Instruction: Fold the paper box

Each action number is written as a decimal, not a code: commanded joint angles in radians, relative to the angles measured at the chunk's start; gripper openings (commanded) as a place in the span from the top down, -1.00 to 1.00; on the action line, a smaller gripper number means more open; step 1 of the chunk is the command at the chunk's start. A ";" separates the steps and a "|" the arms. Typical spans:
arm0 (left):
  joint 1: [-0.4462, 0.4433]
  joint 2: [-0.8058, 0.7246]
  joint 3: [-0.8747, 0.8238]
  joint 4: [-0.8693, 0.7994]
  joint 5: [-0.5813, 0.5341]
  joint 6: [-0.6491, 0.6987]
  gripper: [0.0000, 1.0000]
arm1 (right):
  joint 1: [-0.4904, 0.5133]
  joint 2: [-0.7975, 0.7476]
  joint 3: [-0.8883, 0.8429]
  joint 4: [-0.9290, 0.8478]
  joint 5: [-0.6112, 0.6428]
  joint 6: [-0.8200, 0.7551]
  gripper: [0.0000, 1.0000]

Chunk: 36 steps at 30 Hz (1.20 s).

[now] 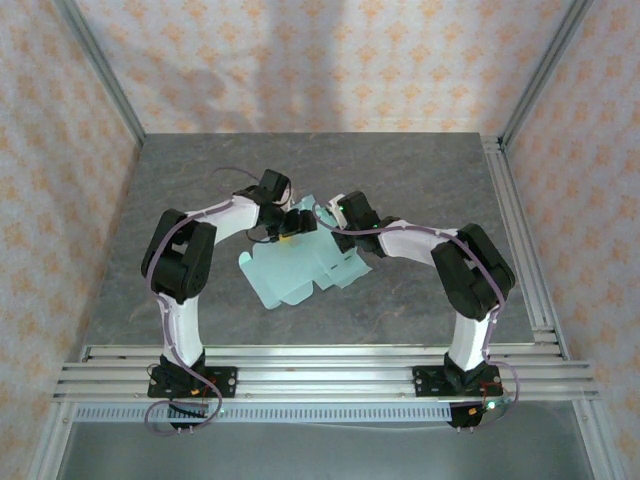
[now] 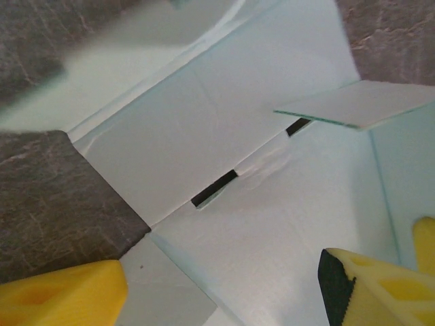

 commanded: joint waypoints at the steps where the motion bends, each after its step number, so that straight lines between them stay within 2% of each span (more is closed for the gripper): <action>1: -0.010 -0.006 -0.018 0.012 -0.019 -0.029 -0.59 | 0.000 0.007 0.023 -0.007 0.034 0.003 1.00; 5: -0.008 -0.114 -0.038 0.020 -0.071 -0.031 -0.66 | 0.000 0.007 0.028 -0.011 0.039 0.005 1.00; 11: -0.004 -0.283 -0.082 0.016 -0.226 -0.014 -0.91 | -0.002 0.014 0.040 -0.019 0.033 0.024 1.00; 14: 0.003 -0.336 -0.104 0.002 -0.274 0.001 -1.00 | -0.003 0.028 0.061 -0.049 0.003 0.030 0.89; 18: 0.010 -0.372 -0.141 0.001 -0.294 0.008 -1.00 | -0.009 0.030 0.075 -0.077 -0.019 0.041 0.68; 23: 0.011 -0.389 -0.174 0.015 -0.299 0.005 -1.00 | -0.057 0.010 0.058 -0.076 -0.103 0.106 0.40; 36: 0.011 -0.369 -0.168 0.007 -0.277 0.014 -1.00 | -0.100 0.018 -0.011 0.013 -0.265 0.121 0.26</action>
